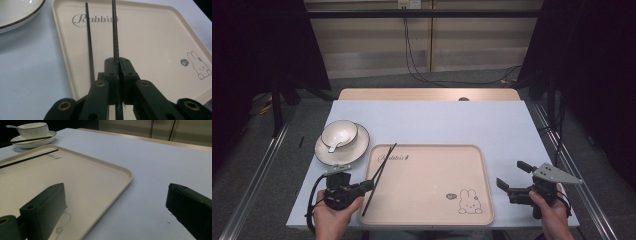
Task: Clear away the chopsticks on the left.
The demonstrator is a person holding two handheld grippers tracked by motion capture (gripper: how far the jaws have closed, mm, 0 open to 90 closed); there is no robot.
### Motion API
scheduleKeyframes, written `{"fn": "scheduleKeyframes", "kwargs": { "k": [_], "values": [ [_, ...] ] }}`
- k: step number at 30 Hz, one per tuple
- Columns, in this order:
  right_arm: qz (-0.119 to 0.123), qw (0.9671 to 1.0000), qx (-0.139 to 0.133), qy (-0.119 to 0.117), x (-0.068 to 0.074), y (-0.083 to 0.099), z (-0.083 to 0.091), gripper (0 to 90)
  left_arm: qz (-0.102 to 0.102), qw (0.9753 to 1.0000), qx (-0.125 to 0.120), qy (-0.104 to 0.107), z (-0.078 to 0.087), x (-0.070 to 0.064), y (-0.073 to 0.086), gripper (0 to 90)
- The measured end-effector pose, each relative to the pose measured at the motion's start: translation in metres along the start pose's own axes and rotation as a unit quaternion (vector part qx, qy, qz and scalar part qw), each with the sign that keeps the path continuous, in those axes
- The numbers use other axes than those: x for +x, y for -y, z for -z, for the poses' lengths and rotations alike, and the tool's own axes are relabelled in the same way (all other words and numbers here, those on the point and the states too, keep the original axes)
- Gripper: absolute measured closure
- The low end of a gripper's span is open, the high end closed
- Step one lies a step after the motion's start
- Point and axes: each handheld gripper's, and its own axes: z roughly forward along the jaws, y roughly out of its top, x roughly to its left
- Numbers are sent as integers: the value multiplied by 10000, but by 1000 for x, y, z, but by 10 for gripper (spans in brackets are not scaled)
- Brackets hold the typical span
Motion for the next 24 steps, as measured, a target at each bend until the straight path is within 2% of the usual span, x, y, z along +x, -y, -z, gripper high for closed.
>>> {"fn": "scheduleKeyframes", "kwargs": {
  "k": [1, 3, 7, 8, 11, 16, 18, 24],
  "values": [
    [7, 10000, 0, -7, 0, 0, 0, 25, 30, 10000, -12, 11, -3, -1, -1, 856],
    [4, 10000, -12, 0, 0, 0, 1, 25, -19, 9999, -37, -105, -6, -3, -3, 856],
    [9, 10000, -3, -24, 0, 0, 0, 25, -6, 9998, 32, -180, -13, -4, -2, 856],
    [11, 10000, 0, -19, 0, 0, 0, 25, 76, 9997, 75, -199, -18, -1, 0, 856],
    [13, 10000, 2, -16, 1, 0, 0, 25, 143, 9995, 142, -242, -22, 1, 1, 857],
    [25, 10000, 8, -31, 1, 0, -1, 25, 88, 9991, 226, -347, -28, -1, 2, 856],
    [20, 10000, 4, -33, 1, 0, -1, 25, 50, 9986, 352, -387, -33, -3, 4, 856],
    [27, 10000, 2, -35, 0, 0, -1, 25, -33, 9977, 504, -460, -40, -4, 6, 855]
  ]
}}
